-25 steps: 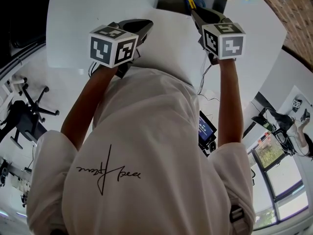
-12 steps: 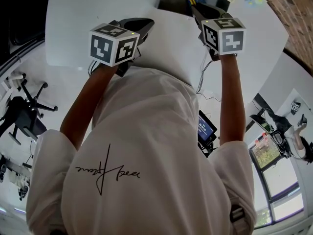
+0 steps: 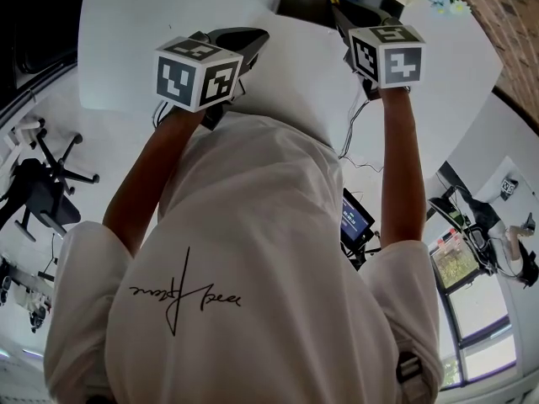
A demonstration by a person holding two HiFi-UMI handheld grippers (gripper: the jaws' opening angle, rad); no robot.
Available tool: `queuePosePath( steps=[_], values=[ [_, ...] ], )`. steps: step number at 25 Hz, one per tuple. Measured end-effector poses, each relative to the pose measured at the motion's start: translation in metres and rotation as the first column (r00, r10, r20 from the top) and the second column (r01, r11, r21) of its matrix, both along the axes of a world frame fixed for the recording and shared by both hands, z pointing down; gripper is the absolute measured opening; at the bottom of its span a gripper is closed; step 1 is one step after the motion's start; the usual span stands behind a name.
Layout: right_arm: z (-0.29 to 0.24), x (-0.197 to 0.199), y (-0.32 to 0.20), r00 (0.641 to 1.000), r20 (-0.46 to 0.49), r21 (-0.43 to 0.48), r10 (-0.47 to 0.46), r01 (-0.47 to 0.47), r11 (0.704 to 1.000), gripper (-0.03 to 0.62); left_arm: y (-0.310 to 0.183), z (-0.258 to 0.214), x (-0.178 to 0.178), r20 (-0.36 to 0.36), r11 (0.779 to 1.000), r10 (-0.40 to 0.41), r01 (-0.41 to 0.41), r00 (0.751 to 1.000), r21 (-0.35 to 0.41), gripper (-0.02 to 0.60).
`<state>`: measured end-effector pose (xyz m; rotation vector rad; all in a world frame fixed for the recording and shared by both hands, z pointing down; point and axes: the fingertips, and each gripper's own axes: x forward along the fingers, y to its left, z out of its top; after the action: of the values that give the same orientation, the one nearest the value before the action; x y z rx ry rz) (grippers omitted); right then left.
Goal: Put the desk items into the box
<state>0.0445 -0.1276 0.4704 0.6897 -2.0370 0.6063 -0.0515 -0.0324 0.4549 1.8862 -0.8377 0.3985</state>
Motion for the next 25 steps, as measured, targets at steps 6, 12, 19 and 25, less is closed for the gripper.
queuePosePath(
  steps=[6, 12, 19, 25],
  values=[
    [0.004, -0.015, 0.005, 1.0, -0.005, -0.006, -0.017, 0.017, 1.0, 0.08, 0.015, 0.005, -0.011, -0.004, 1.0, -0.001, 0.001, 1.0, -0.028, 0.005],
    [0.008, -0.021, 0.003, 1.0, -0.007, -0.019, -0.028, 0.028, 0.999, 0.08, 0.014, 0.008, -0.019, -0.01, 0.999, -0.02, 0.019, 1.0, -0.043, 0.005],
    [0.016, -0.028, 0.001, 0.997, -0.027, -0.027, -0.069, 0.068, 0.997, 0.08, 0.009, 0.01, -0.019, 0.047, 1.0, 0.023, -0.023, 0.999, -0.009, 0.005],
    [0.025, -0.031, 0.002, 0.995, -0.043, -0.029, -0.086, 0.085, 0.996, 0.08, 0.012, 0.011, -0.016, 0.031, 0.999, 0.032, -0.032, 0.999, -0.021, 0.005]
  ],
)
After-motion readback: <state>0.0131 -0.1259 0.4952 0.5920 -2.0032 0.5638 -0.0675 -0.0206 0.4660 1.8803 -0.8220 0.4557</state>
